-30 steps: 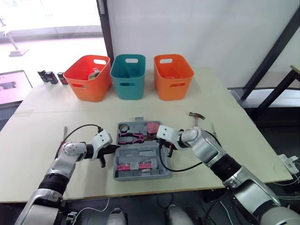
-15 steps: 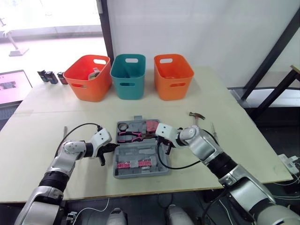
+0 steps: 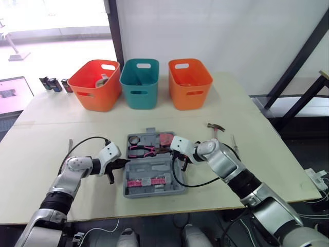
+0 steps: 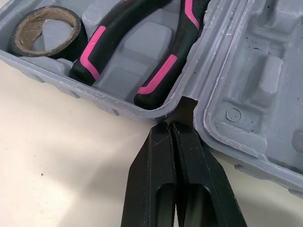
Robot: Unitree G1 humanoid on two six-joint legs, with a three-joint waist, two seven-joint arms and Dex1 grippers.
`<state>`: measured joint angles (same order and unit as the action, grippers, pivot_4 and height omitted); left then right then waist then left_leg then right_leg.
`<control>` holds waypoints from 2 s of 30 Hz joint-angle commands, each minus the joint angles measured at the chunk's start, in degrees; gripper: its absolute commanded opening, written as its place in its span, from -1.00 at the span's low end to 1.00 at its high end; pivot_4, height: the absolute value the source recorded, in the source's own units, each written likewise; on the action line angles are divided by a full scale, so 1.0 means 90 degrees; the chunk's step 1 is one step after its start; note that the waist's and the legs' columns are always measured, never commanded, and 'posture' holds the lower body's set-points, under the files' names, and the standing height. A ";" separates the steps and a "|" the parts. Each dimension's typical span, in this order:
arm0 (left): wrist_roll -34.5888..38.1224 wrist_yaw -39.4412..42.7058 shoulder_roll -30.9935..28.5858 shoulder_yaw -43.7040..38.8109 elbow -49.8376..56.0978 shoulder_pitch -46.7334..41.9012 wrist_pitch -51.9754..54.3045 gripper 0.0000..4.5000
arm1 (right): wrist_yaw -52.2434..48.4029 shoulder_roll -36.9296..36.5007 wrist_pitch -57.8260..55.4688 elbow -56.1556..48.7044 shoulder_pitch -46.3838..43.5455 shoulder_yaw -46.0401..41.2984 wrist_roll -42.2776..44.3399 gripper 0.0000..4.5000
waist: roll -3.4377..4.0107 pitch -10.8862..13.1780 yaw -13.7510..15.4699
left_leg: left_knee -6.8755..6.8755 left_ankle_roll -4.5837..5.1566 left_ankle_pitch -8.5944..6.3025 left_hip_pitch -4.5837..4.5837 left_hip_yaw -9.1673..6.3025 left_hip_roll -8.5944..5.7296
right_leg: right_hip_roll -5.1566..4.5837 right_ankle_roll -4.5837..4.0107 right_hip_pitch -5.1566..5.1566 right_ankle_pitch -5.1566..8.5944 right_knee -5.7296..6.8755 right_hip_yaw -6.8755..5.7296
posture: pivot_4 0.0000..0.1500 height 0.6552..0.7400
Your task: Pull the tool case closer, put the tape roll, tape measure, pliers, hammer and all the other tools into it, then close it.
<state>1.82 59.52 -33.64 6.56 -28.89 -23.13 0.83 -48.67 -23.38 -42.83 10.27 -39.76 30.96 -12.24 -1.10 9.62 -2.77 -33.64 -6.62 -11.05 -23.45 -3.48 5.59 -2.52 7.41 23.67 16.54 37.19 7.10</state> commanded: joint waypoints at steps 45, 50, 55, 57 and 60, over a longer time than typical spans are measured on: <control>0.2386 0.1213 -0.2762 -0.4604 0.0568 0.3189 0.0003 1.00 | -0.1604 -0.2912 0.2101 -0.1563 0.4786 -0.6918 0.3423 0.98 | -0.0035 0.0026 -0.0009 | 0.0055 -0.0001 -0.0005 -0.0044 0.0019 0.0000 | -0.0018 -0.0034 0.0074 0.0036 -0.0023 -0.0003 | 1.00 1.00; 0.2339 0.1083 -0.2573 -0.4978 0.0157 0.3727 -0.0268 1.00 | -0.1515 -0.2859 0.2314 -0.1545 0.5351 -0.7013 0.3457 0.98 | -0.0069 0.0048 -0.0143 | 0.0052 -0.0005 -0.0005 0.0009 0.0019 0.0000 | -0.0021 -0.0036 0.0069 0.0035 -0.0022 -0.0001 | 1.00 1.00; 0.2432 0.0944 -0.2483 -0.5058 0.0024 0.3766 -0.0355 1.00 | -0.1396 -0.2852 0.2411 -0.1516 0.5474 -0.6958 0.3555 0.98 | -0.0086 0.0054 -0.0146 | 0.0055 -0.0005 -0.0006 0.0006 0.0021 0.0000 | -0.0020 -0.0064 0.0073 0.0018 -0.0022 0.0001 | 1.00 1.00; 0.2432 0.0932 -0.2463 -0.5033 -0.0019 0.3750 -0.0416 1.00 | -0.1371 -0.2868 0.2406 -0.1532 0.5489 -0.6946 0.3590 0.98 | -0.0086 0.0054 -0.0136 | 0.0057 -0.0005 -0.0006 0.0006 0.0022 0.0000 | -0.0020 -0.0064 0.0074 0.0018 -0.0022 0.0001 | 1.00 1.00; 0.2433 0.0917 -0.2447 -0.4988 -0.0072 0.3723 -0.0467 1.00 | -0.1350 -0.2910 0.2360 -0.1604 0.5514 -0.6939 0.3648 0.98 | -0.0087 0.0055 -0.0131 | 0.0059 -0.0006 -0.0006 0.0004 0.0022 0.0000 | -0.0020 -0.0063 0.0073 0.0019 -0.0022 0.0001 | 1.00 1.00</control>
<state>23.08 68.16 -55.51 -36.91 -29.36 10.58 -2.16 -61.05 -48.48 -22.00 -2.66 9.60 -30.35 19.54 -1.88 10.11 -3.95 -33.09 -6.68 -11.11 -23.41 -3.28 5.59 -2.70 6.84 24.32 16.70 36.99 7.11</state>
